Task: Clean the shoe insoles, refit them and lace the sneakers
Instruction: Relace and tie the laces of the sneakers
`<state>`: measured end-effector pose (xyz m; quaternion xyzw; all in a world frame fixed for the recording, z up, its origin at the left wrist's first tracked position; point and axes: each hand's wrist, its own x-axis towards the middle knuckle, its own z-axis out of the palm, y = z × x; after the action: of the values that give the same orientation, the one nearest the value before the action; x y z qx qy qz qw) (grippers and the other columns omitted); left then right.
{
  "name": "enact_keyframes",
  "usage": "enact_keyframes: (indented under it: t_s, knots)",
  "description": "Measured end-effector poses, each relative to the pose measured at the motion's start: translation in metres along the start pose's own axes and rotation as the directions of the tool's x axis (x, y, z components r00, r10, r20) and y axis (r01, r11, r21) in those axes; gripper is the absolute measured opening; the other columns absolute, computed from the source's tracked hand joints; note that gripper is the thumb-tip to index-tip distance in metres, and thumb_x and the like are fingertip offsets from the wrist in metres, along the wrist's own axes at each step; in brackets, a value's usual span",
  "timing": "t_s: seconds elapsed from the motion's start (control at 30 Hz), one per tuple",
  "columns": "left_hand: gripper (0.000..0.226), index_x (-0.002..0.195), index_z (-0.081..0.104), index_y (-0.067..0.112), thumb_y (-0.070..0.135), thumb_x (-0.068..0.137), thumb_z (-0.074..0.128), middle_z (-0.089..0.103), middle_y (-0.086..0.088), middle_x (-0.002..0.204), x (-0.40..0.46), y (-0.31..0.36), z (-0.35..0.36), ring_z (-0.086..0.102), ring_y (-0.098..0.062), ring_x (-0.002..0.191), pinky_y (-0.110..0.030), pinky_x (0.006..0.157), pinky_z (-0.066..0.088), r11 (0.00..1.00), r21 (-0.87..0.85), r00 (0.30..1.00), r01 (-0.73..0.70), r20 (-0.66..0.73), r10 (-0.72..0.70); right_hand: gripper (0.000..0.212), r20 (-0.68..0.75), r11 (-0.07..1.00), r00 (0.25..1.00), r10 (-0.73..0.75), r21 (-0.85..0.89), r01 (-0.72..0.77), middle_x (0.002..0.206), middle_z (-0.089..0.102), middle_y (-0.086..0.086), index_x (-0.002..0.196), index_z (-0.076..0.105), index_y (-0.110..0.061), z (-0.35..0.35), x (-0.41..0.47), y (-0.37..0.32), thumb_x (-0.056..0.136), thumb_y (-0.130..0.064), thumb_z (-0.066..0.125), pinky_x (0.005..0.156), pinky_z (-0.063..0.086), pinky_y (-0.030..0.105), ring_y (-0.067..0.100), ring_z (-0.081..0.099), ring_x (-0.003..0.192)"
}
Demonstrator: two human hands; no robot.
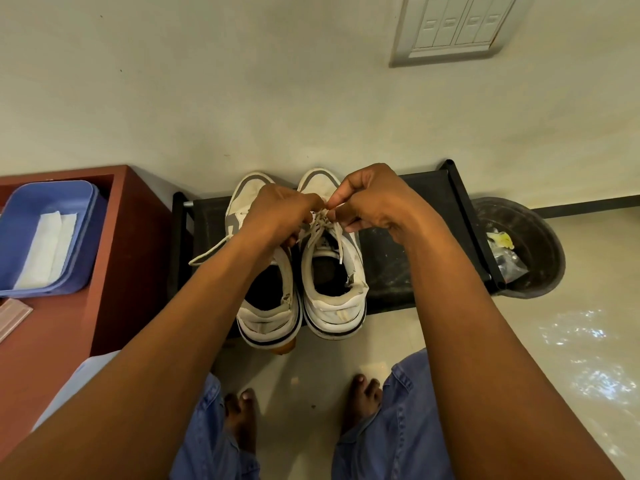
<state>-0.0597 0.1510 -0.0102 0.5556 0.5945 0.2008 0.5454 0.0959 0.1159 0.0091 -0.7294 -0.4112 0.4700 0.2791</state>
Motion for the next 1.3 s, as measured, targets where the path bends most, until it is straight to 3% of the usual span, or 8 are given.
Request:
enact_keyframes:
  t_s: [0.1, 0.27, 0.4, 0.53, 0.77, 0.9, 1.03, 1.3]
  knots:
    - [0.013, 0.082, 0.073, 0.017, 0.027, 0.087, 0.080, 0.069, 0.000, 0.068, -0.001, -0.003, 0.001, 0.053, -0.009, 0.051, -0.021, 0.049, 0.044, 0.997, 0.035, 0.998, -0.063, 0.030, 0.062, 0.013, 0.001, 1.000, 1.000, 0.008, 0.001, -0.008, 0.086, 0.076, 0.013, 0.081, 0.077, -0.008, 0.000, -0.001, -0.002, 0.083, 0.004, 0.077, 0.079, 0.064, 0.041, 0.022, 0.073, 0.079]
    - [0.011, 0.081, 0.075, 0.012, 0.011, 0.080, 0.086, 0.077, -0.009, 0.080, 0.001, -0.005, -0.001, 0.066, -0.015, 0.066, -0.021, 0.054, 0.052, 0.995, -0.052, 0.996, -0.089, 0.007, 0.089, 0.011, 0.007, 1.000, 1.000, 0.014, 0.005, -0.014, 0.086, 0.077, 0.012, 0.087, 0.079, -0.005, -0.001, -0.004, -0.003, 0.078, -0.004, 0.084, 0.080, 0.064, 0.041, 0.020, 0.073, 0.081]
    - [0.021, 0.095, 0.077, 0.010, 0.007, 0.076, 0.088, 0.079, -0.011, 0.088, -0.002, -0.002, -0.004, 0.072, -0.017, 0.073, -0.028, 0.069, 0.062, 0.993, -0.107, 0.998, -0.059, 0.004, 0.060, 0.015, 0.003, 0.999, 0.999, 0.035, 0.011, -0.035, 0.088, 0.077, 0.012, 0.092, 0.079, -0.005, 0.000, -0.002, -0.003, 0.077, -0.004, 0.085, 0.080, 0.064, 0.042, 0.024, 0.076, 0.091]
    - [0.015, 0.094, 0.081, 0.009, 0.007, 0.080, 0.085, 0.079, -0.012, 0.089, -0.004, 0.000, -0.008, 0.072, -0.014, 0.073, -0.022, 0.066, 0.061, 0.993, -0.095, 0.996, -0.073, 0.046, 0.077, 0.016, 0.005, 0.999, 0.999, 0.051, -0.007, -0.051, 0.085, 0.076, 0.011, 0.093, 0.079, -0.005, 0.000, -0.002, -0.005, 0.078, -0.004, 0.084, 0.080, 0.064, 0.041, 0.019, 0.073, 0.079]
    - [0.019, 0.076, 0.081, 0.015, 0.031, 0.074, 0.091, 0.077, -0.006, 0.071, -0.001, -0.002, -0.014, 0.077, -0.026, 0.075, -0.046, 0.079, 0.065, 0.988, 0.119, 0.994, -0.098, -0.037, 0.103, 0.007, 0.016, 0.993, 0.993, 0.120, -0.024, -0.120, 0.080, 0.073, 0.011, 0.081, 0.076, -0.009, -0.001, -0.003, -0.008, 0.082, -0.006, 0.082, 0.079, 0.063, 0.037, 0.014, 0.065, 0.066]
    - [0.025, 0.075, 0.081, 0.013, 0.037, 0.077, 0.088, 0.077, -0.005, 0.070, -0.003, 0.000, -0.016, 0.072, -0.021, 0.067, -0.049, 0.083, 0.063, 0.975, 0.213, 0.997, -0.055, -0.036, 0.064, 0.002, 0.092, 0.982, 0.978, 0.188, -0.043, -0.185, 0.078, 0.069, 0.008, 0.090, 0.073, -0.005, -0.003, -0.005, -0.010, 0.089, -0.006, 0.074, 0.082, 0.059, 0.033, 0.014, 0.061, 0.070]
    - [0.024, 0.071, 0.079, 0.018, 0.039, 0.079, 0.087, 0.076, -0.006, 0.070, -0.003, -0.001, -0.018, 0.075, -0.024, 0.071, -0.045, 0.081, 0.064, 0.946, 0.324, 0.996, -0.027, -0.075, 0.054, 0.009, 0.113, 0.972, 0.967, 0.227, -0.087, -0.218, 0.076, 0.067, 0.007, 0.083, 0.070, -0.006, -0.003, -0.002, -0.008, 0.092, -0.007, 0.072, 0.078, 0.058, 0.030, 0.011, 0.057, 0.064]
    - [0.035, 0.075, 0.076, 0.021, 0.055, 0.075, 0.083, 0.073, -0.001, 0.075, 0.006, -0.009, -0.021, 0.071, -0.022, 0.078, -0.042, 0.079, 0.061, 0.782, 0.623, 0.989, -0.015, -0.105, 0.102, 0.018, 0.112, 0.928, 0.937, 0.331, -0.218, -0.302, 0.078, 0.063, 0.003, 0.083, 0.066, -0.012, -0.008, 0.008, 0.001, 0.100, -0.008, 0.061, 0.069, 0.053, 0.024, 0.008, 0.052, 0.065]
